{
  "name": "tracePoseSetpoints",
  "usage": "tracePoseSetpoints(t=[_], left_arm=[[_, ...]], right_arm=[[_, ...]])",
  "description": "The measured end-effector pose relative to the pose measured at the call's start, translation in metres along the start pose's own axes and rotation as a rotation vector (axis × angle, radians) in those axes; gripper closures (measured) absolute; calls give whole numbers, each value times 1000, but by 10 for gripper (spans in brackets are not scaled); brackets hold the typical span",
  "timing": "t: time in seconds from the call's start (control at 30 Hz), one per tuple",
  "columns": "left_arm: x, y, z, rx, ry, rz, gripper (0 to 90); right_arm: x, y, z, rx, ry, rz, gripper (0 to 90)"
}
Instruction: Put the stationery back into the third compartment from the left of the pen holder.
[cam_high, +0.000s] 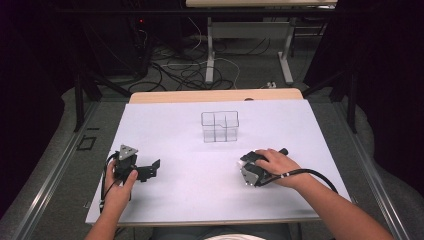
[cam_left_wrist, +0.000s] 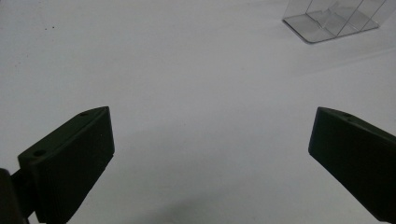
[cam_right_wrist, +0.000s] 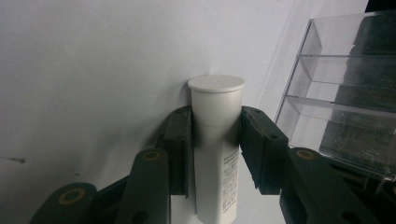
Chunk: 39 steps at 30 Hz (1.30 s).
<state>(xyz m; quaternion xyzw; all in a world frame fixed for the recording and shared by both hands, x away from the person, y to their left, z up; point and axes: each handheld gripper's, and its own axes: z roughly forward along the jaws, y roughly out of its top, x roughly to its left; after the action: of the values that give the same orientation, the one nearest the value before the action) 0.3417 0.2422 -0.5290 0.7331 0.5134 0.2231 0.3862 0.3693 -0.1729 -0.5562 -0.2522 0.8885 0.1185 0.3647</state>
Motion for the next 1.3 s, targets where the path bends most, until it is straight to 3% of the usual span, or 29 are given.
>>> tracePoseSetpoints(t=[0.03,0.07,0.17,0.27,0.43,0.47,0.63,0.7,0.73,0.77,0.83,1.07,1.13,1.2,1.3], left_arm=[[0,0,0,0,0,0,1],[0,0,0,0,0,-1,1],[0,0,0,-1,2,-5,1],[1,0,0,3,0,-5,1],[1,0,0,0,3,4,1],[1,0,0,-1,3,4,1],[1,0,-1,-3,2,0,1],[1,0,-1,-2,3,0,1],[1,0,-1,-1,3,1,1],[1,0,-1,0,3,2,1],[1,0,-1,0,3,1,1],[1,0,-1,-1,1,0,1],[1,0,0,-7,5,-1,1],[1,0,0,-7,4,-1,1],[1,0,0,-8,4,1,1]], right_arm=[[1,0,0,-11,-8,-1,651],[0,1,-1,14,15,-5,654],[2,0,0,-2,-29,-11,661],[1,1,-1,9,-2,-14,662],[1,1,0,2,-21,-8,663],[0,1,0,1,-2,-6,663],[-2,2,-1,7,7,25,663],[-3,1,-1,-2,-16,42,663],[-6,1,-2,-9,-29,21,663],[-5,1,-3,5,-23,51,663],[-10,1,-4,-25,-44,41,663],[-18,1,-9,-42,-78,142,664],[-19,2,-11,-47,-96,198,664],[-25,2,-12,-77,-81,212,663],[-29,2,-15,-98,-90,293,664]])
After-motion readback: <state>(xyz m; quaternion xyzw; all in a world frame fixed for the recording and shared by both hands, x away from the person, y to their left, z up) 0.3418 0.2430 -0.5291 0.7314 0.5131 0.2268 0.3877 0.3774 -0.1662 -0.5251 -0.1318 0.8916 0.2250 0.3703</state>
